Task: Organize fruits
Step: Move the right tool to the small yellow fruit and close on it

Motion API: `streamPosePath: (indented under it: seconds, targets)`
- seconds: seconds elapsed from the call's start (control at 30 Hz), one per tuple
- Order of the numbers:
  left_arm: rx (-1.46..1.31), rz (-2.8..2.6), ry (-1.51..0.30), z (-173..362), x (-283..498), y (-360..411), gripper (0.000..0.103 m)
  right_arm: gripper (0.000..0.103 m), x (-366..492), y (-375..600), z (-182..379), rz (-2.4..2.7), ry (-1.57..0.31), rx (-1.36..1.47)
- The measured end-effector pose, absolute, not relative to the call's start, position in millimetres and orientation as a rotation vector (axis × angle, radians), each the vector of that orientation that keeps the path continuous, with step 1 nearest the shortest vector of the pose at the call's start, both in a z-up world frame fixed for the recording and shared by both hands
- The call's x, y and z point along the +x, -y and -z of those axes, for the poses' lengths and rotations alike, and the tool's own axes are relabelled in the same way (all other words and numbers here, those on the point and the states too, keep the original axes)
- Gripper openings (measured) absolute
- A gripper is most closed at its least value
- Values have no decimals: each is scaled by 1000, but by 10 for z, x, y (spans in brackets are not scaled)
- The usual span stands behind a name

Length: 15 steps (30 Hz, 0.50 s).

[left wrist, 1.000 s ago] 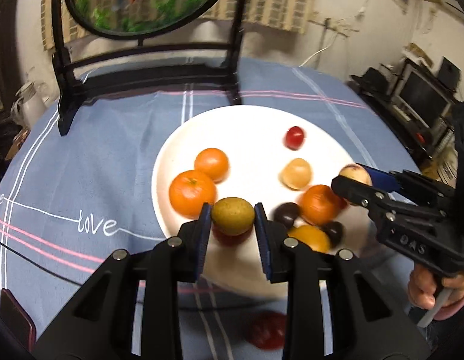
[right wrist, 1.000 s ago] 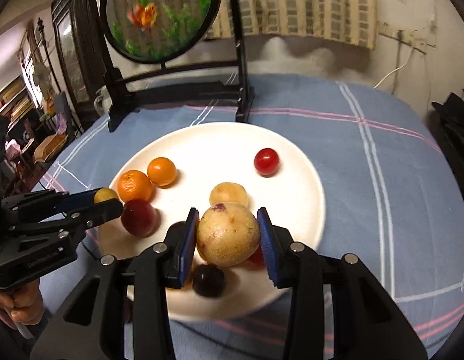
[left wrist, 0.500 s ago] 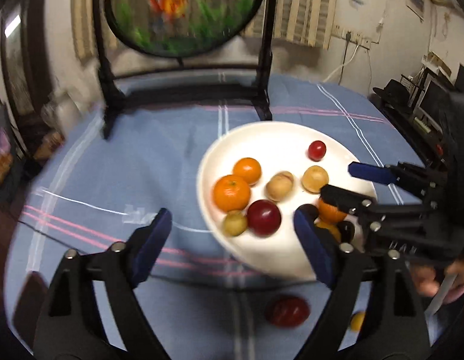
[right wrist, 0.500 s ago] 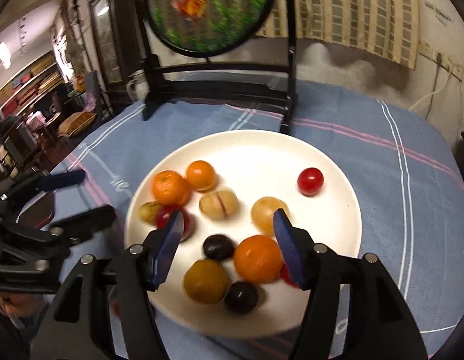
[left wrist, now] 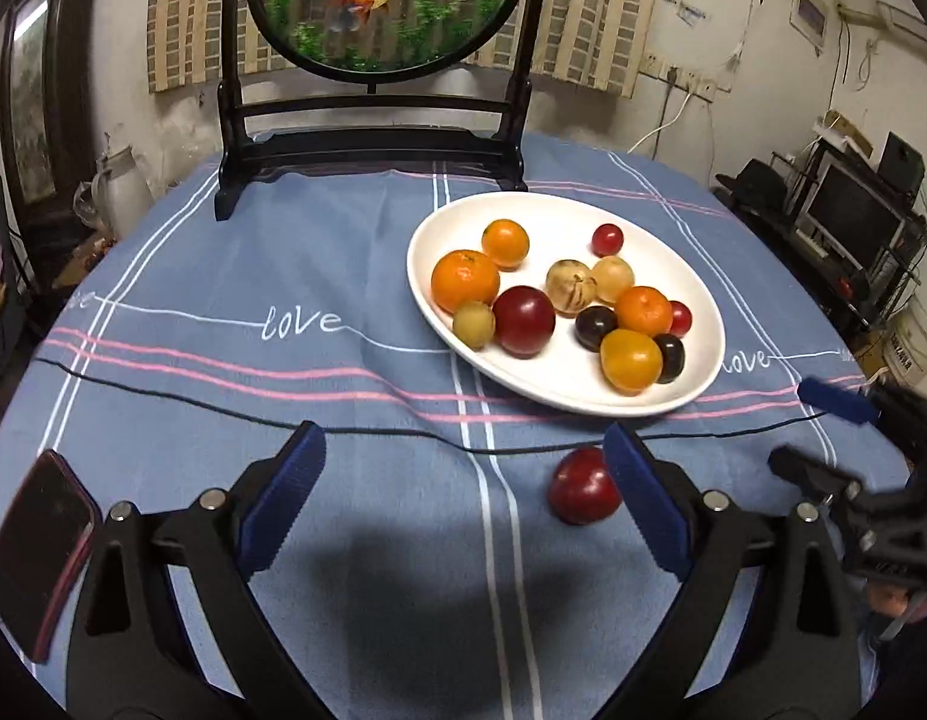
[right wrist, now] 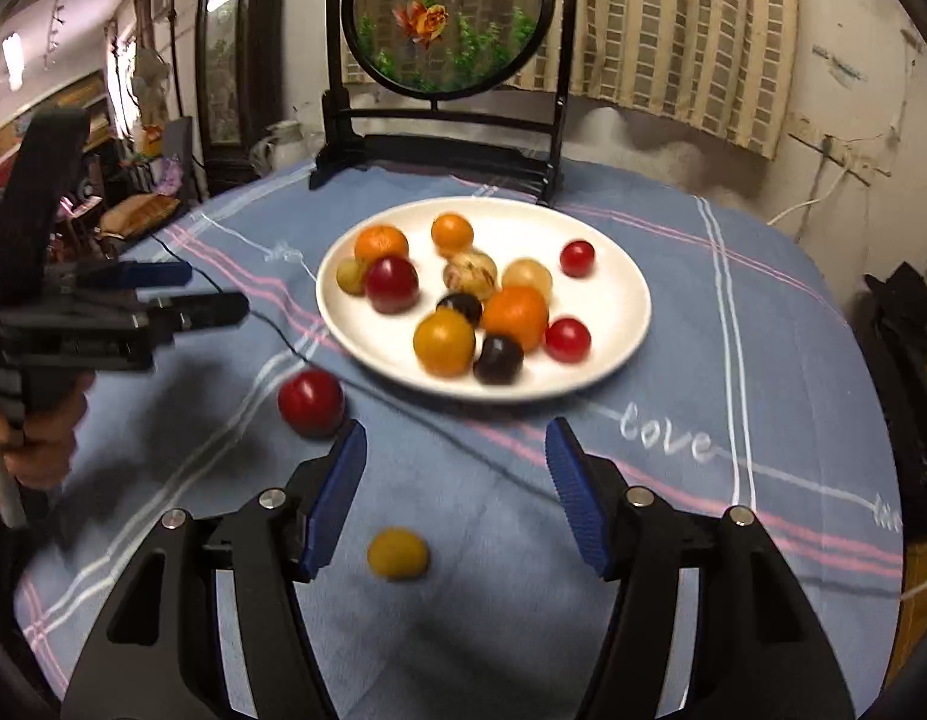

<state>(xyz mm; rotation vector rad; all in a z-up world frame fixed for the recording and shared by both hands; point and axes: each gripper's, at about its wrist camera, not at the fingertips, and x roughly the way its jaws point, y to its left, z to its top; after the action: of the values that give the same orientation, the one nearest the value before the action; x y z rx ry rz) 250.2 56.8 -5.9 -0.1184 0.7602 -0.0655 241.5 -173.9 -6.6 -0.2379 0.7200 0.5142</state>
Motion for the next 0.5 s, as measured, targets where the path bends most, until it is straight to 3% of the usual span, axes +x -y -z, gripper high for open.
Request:
streamPosePath:
  seconds: [0.33,0.5]
  targets:
    - [-93,41,-731,72,2401,-444,96,62,2264,1518,420,-518,-846,-285]
    - [-97,38,-742,90,2417,-455,96,52,2299,1510,518,-525,-899,-269]
